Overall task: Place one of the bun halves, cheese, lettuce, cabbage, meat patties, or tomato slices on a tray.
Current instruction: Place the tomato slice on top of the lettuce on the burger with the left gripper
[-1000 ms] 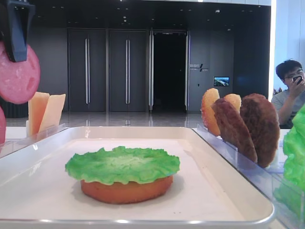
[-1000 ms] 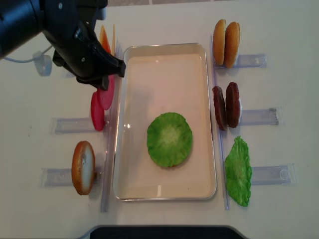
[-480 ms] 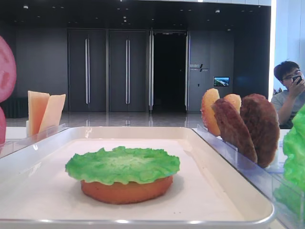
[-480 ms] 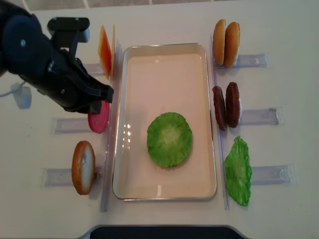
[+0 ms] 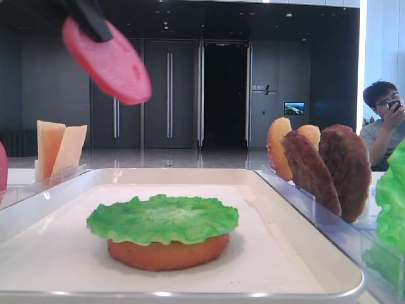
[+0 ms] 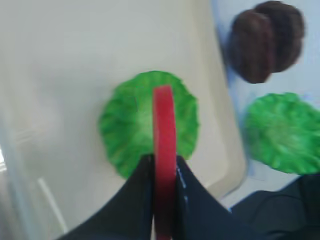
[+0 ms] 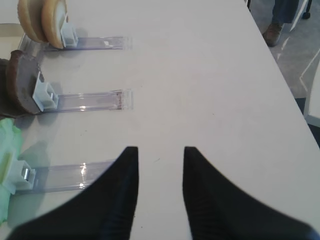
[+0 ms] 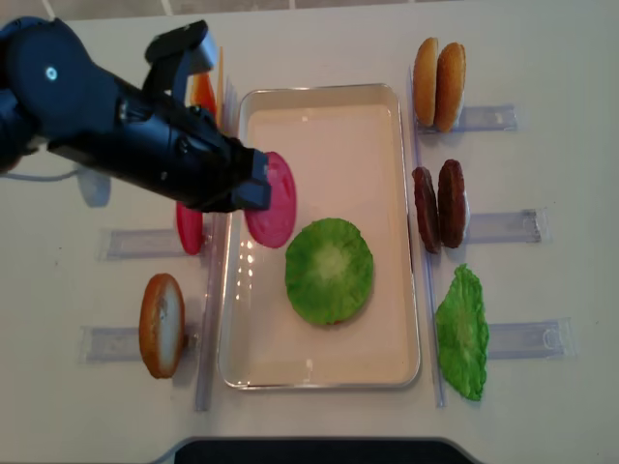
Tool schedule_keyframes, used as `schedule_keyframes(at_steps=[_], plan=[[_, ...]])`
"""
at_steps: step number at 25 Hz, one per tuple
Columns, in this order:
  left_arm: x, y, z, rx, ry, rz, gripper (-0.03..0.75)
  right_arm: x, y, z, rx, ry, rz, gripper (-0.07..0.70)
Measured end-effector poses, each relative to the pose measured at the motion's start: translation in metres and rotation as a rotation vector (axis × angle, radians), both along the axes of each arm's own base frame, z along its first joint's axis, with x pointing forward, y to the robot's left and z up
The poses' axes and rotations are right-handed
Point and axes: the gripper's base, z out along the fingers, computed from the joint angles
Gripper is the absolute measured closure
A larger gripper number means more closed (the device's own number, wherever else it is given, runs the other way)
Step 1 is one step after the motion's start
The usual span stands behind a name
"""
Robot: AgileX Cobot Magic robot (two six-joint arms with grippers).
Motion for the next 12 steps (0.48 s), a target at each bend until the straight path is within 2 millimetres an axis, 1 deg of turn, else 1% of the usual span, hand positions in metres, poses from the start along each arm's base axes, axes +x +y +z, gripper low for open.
schedule_keyframes(at_steps=[2, 5, 9, 12], plan=[[0.004, -0.012, -0.005, -0.099, 0.01, -0.053, 0.669, 0.0, 0.0, 0.0, 0.0, 0.0, 0.0, 0.388], [0.006, -0.025, -0.011, -0.246, 0.02, -0.09, 0.669, 0.0, 0.0, 0.0, 0.0, 0.0, 0.0, 0.388], [0.003, -0.028, -0.024, -0.389, 0.059, -0.104, 0.669, 0.0, 0.0, 0.0, 0.0, 0.0, 0.0, 0.388], [0.002, -0.026, -0.037, -0.414, 0.096, -0.108, 0.669, 0.0, 0.0, 0.0, 0.0, 0.0, 0.0, 0.388]])
